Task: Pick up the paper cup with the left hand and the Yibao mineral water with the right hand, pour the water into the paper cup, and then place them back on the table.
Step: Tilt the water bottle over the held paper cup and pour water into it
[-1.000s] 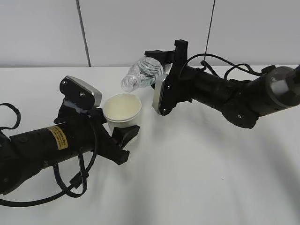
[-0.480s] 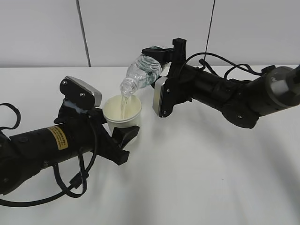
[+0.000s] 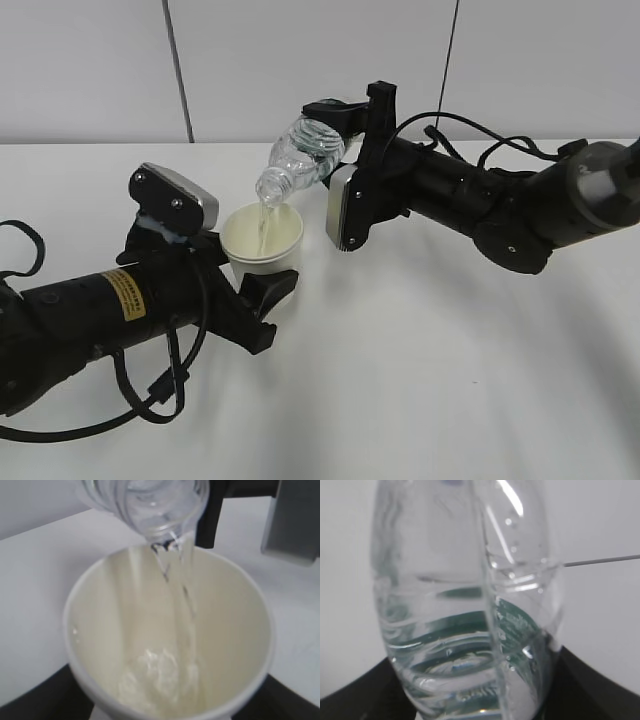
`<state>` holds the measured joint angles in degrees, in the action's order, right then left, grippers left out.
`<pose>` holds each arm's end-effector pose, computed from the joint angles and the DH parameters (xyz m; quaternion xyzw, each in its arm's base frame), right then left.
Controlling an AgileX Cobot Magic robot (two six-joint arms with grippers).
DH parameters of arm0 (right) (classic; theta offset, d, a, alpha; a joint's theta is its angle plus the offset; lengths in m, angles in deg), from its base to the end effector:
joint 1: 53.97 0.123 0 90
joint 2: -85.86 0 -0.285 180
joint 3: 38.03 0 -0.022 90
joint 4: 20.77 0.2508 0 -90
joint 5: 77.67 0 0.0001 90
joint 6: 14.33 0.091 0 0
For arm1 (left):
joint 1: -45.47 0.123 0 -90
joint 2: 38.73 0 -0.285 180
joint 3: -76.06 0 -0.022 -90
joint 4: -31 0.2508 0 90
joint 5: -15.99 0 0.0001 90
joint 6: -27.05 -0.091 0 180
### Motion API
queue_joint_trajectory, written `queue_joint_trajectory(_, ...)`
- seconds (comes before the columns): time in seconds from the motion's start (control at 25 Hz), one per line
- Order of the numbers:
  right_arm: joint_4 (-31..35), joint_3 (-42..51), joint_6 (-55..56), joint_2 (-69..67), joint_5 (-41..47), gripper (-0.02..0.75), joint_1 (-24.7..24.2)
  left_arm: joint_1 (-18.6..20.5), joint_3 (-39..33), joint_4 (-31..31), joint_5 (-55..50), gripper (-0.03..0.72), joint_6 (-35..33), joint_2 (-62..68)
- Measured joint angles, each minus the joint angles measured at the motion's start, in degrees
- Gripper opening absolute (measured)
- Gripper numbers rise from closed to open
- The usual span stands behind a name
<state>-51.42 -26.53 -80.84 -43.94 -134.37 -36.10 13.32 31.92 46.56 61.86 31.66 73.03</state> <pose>0.4057 0.1715 0.1618 -0.6293 0.3056 -0.2561 0.6671 0.2544 -0.1805 0.1355 0.3223 0.7568 -0.2034 0.5310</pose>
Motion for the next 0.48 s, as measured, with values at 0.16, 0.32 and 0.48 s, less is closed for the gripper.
queue_joint_trajectory(0.16,0.0,0.0,0.0,0.0,0.0,0.465,0.0,0.0,0.0,0.4,0.0,0.458,0.0,0.0)
queue_joint_trajectory(0.32,-0.1,0.0,0.0,0.0,-0.4,0.465,0.0,0.0,0.0,0.7,0.0,0.458,0.0,0.0)
queue_joint_trajectory(0.48,-0.1,0.0,0.0,0.0,-0.5,0.464,0.0,0.0,0.0,0.7,0.0,0.458,0.0,0.0)
